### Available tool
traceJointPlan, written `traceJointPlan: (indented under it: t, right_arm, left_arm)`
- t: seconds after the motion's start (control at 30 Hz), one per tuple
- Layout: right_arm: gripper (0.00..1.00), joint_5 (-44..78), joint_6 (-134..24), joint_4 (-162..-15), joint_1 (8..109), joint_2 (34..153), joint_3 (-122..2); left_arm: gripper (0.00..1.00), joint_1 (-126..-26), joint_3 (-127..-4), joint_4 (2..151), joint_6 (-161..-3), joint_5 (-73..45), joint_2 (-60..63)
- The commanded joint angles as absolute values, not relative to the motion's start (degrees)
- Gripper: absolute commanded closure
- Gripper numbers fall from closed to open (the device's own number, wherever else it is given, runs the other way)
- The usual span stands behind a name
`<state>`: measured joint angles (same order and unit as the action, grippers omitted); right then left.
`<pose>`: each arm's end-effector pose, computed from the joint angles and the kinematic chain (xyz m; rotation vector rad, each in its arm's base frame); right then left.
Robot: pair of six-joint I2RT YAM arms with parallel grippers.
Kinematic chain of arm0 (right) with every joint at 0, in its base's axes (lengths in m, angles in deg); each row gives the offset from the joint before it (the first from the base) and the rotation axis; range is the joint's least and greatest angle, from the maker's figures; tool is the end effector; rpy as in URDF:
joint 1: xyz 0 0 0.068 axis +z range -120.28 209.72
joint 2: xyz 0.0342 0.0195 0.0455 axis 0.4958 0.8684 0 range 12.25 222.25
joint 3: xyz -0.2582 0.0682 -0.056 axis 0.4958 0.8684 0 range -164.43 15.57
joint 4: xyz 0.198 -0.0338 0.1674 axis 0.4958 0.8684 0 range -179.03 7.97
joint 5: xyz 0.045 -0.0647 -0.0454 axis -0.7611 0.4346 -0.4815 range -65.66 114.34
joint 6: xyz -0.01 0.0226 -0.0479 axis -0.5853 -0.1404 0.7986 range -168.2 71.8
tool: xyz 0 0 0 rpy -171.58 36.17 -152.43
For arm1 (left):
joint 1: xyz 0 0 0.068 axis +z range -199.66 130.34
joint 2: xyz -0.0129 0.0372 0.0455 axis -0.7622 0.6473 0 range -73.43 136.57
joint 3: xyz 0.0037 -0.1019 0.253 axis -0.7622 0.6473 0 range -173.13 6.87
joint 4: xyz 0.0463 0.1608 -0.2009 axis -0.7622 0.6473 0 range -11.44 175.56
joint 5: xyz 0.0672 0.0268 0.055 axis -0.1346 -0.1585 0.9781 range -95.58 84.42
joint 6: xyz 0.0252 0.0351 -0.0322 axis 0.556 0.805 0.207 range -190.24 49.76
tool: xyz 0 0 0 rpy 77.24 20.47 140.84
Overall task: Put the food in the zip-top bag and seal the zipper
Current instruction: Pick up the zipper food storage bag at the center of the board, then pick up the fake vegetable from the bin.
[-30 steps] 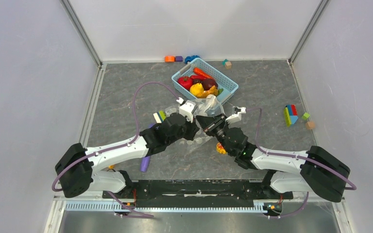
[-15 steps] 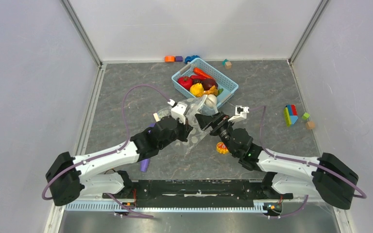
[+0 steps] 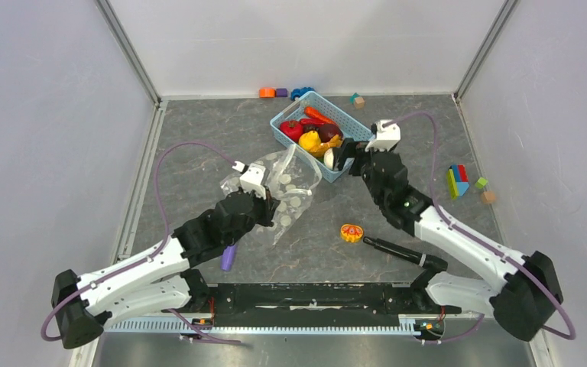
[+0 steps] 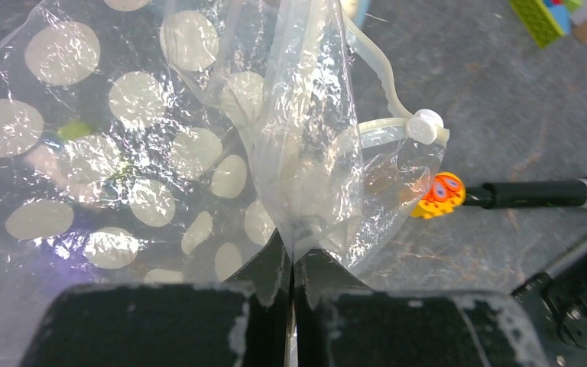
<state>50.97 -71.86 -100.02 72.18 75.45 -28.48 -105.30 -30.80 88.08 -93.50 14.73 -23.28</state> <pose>0.2003 0.1617 0.3105 0.0658 1.7185 0.4622 0.1246 -0.1602 0.2817 0.3188 1.9465 -0.5685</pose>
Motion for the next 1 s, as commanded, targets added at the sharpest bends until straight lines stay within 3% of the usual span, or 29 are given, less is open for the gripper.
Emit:
traceJointPlan:
  t: [0.0,0.2,0.33,0.6,0.97]
  right_arm:
    - [0.02,40.61,-63.74,-92.93,63.1,82.71,-35.29]
    - [0.04,28.94,-58.71,-83.69,58.87,98.94,-51.08]
    - [0.06,24.53,-58.37,-81.3,58.9,104.65,-54.54]
    - [0.06,29.31,-57.71,-79.41,59.99,107.18,-52.27]
    - [0.18,38.16,-57.63,-80.42,63.78,108.76,-50.11]
  left_arm:
    - [0.98,-105.43,-31.36,94.37,-96.74,24.27,-26.91]
    - [0.98,-105.43,-30.58,95.32,-94.05,22.48,-29.84]
    - [0.98,-105.38,-30.67,95.52,-93.59,23.19,-29.35]
    - [0.98,-105.33,-31.53,94.65,-93.56,23.69,-27.35]
    - [0.98,-105.38,-30.96,92.6,-92.94,22.55,-26.15]
